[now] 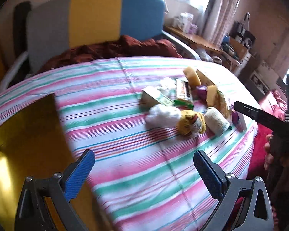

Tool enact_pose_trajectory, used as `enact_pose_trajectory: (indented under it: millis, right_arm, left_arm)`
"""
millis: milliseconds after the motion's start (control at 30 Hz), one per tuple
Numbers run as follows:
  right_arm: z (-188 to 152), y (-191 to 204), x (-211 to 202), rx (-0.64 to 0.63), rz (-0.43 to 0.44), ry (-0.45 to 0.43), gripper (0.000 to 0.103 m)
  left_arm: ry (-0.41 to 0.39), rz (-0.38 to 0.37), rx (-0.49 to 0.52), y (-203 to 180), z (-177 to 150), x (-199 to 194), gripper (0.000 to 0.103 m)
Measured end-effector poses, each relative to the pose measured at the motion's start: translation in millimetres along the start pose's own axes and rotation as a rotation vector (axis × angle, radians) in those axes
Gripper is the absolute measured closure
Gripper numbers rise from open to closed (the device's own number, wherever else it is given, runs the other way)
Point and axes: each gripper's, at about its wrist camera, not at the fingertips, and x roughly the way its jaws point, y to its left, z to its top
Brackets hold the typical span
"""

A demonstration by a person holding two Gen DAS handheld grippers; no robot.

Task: Organize objects
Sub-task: 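Grasp the clear plastic bag with the left gripper while the right gripper grasps the yellow glove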

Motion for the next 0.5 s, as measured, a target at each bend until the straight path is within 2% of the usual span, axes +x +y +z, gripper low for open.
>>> enact_pose_trajectory:
  millis: [167, 400, 500]
  right_arm:
    - [-3, -14, 10, 0.055, 0.027, 0.032, 0.007]
    - [-1, -25, 15, 0.115, 0.074, 0.033, 0.007]
    - [-1, -25, 15, 0.118, 0.082, 0.034, 0.007]
  left_arm:
    - [0.050, -0.015, 0.034, -20, 19, 45, 0.000]
    - [0.071, -0.047, -0.061, -21, 43, 90, 0.002]
    - [0.075, -0.047, -0.070, -22, 51, 106, 0.003]
